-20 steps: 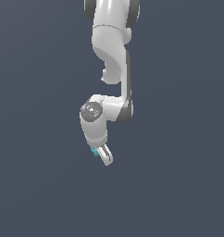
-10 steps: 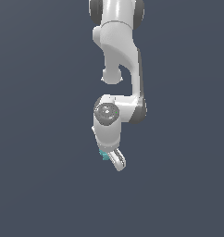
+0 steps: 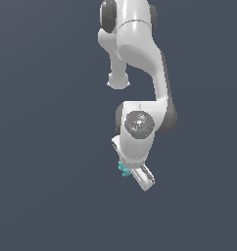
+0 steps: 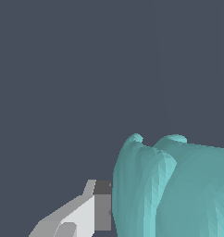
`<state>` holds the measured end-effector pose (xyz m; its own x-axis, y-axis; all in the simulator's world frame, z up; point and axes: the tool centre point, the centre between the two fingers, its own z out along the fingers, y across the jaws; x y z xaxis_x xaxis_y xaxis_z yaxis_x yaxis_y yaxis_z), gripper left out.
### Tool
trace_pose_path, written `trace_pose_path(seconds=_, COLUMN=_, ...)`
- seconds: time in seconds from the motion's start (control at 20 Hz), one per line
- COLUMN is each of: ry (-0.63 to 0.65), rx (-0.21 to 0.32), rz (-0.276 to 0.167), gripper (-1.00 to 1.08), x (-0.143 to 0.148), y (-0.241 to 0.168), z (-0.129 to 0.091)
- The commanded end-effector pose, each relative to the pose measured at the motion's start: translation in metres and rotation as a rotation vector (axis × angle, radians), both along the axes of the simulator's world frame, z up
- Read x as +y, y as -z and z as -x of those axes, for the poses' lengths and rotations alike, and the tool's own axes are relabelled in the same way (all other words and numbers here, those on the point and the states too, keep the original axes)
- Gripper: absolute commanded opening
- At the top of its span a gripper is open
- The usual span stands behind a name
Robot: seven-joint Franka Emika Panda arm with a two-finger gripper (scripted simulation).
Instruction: Pick up the object and move it to a goal position.
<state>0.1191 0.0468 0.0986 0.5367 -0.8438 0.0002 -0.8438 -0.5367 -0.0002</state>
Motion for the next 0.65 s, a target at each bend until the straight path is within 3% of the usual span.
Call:
trace_pose_path(seconds=0.0, ry=0.001, rx=0.001, rz=0.001, gripper=-1.00, x=0.008, y=-0.004, z=-0.006)
trace_pose_path(seconds=0.6, ry=0.001, rx=0.000, rz=0.000, gripper=-1.00, x=0.021, y=-0.010, z=-0.016)
